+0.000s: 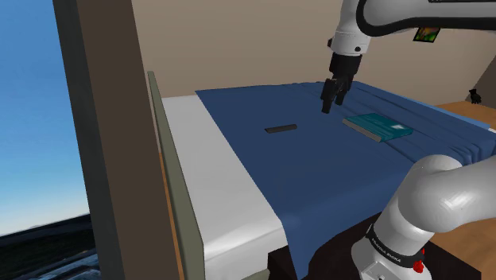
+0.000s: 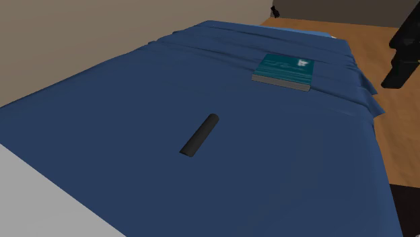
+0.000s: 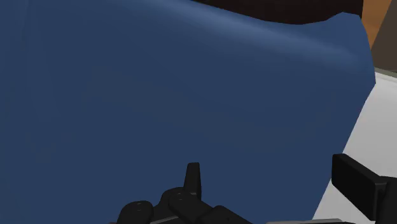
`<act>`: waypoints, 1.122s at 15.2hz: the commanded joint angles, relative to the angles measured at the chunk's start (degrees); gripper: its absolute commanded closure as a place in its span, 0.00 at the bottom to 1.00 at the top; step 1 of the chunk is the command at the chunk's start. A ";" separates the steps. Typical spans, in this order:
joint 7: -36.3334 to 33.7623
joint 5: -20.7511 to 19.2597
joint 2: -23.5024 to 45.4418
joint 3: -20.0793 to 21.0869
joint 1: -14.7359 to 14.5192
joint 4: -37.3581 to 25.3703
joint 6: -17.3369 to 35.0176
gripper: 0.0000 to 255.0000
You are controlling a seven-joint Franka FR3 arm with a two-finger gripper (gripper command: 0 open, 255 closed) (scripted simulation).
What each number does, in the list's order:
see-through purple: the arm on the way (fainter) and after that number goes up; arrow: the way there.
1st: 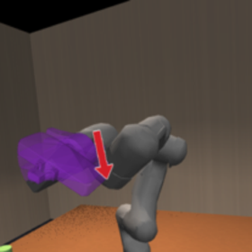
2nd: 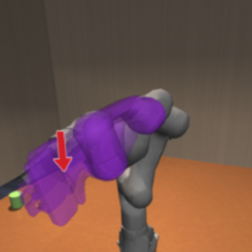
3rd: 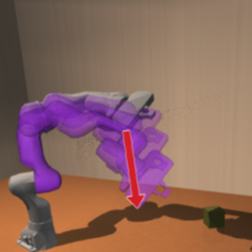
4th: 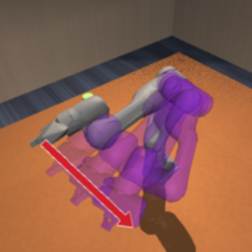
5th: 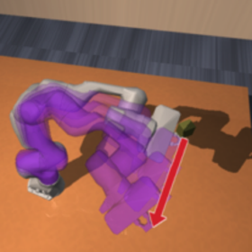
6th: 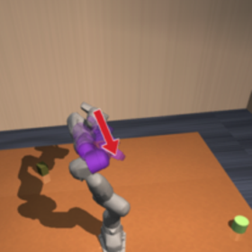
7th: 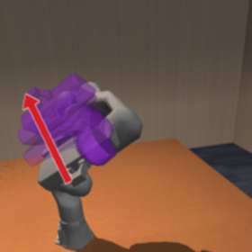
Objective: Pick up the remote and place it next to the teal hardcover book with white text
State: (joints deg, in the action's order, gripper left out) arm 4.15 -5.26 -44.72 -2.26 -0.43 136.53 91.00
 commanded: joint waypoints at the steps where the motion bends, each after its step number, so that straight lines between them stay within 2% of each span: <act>1: 0.00 0.00 0.00 0.00 0.00 0.00 0.00 0.00; 10: 24.67 -6.02 11.38 -13.88 -2.19 -1.03 11.10 0.00; 14: 35.80 -6.18 19.21 -19.55 -3.97 -4.25 15.88 0.00; 17: 44.50 -4.80 25.99 -23.43 -5.51 -7.65 19.08 0.00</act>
State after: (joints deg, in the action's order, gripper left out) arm 45.30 -10.53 -21.22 -24.24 -5.42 129.80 108.53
